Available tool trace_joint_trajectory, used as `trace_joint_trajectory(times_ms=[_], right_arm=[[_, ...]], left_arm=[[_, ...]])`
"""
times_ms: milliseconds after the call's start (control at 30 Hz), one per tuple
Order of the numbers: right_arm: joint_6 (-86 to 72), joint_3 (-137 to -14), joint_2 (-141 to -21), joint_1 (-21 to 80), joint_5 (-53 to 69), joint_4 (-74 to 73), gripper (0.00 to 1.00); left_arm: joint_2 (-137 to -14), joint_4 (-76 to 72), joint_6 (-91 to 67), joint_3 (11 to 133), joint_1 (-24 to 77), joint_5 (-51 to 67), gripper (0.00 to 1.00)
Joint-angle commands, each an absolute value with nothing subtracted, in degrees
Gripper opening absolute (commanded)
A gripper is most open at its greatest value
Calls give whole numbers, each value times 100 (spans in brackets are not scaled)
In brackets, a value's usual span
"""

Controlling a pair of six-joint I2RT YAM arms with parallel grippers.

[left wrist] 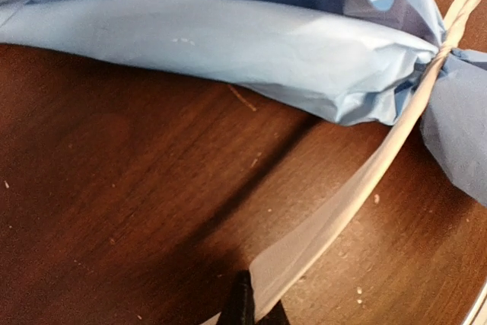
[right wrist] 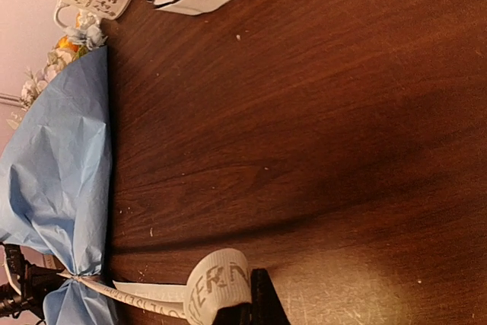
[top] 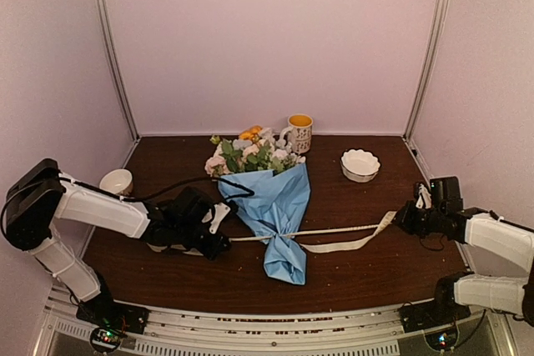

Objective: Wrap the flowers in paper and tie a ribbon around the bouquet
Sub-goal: Tie the ribbon around the folded bouquet, then cross the half-tied ribbon over the folded bouquet.

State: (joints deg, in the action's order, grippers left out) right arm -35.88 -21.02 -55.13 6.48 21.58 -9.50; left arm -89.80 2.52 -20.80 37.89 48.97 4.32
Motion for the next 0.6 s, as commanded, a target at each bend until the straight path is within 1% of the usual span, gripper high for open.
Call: trace_joint_trajectory(times_ms=[0, 100, 133, 167, 200, 233, 267, 333, 400, 567], right_arm=[[-3307, -2120, -5720, -114, 1452, -1371, 0], [-3252, -2148, -5870, 30, 1617, -1432, 0], [-3252, -2178, -5879, 144, 1578, -1520, 5], [-3256, -2221, -5861, 303, 1446, -1649, 15], [-3276, -2271, -5823, 458, 1277, -1806, 29], [-3305, -2336, -5769, 645, 1093, -1955, 45], [-3369, -2375, -5725, 832, 942, -2080, 54], [-3516, -2515, -5685, 1215, 642, -2432, 75], [-3632, -2821, -5726, 1556, 182, -2970, 81], [-3598, -3937, -5618, 2794, -1493, -4191, 85]], left_arm=[[-8720, 1380, -2088, 3469, 4685, -160, 0], [-8112, 1284, -1593, 3619, 4923, -32, 0], [-7838, 1095, -1277, 3658, 5282, 88, 0], [-7599, 875, -1045, 3702, 5536, 195, 0], [-7463, 713, -1018, 3778, 5662, 269, 0], [-7435, 604, -1037, 3923, 5691, 496, 0], [-7485, 539, -991, 4113, 5737, 832, 0], [-7696, 705, -803, 4609, 6020, 913, 0], [-7931, 820, -641, 5128, 6228, 1009, 0], [-8047, 524, -592, 5453, 6258, 1377, 0]])
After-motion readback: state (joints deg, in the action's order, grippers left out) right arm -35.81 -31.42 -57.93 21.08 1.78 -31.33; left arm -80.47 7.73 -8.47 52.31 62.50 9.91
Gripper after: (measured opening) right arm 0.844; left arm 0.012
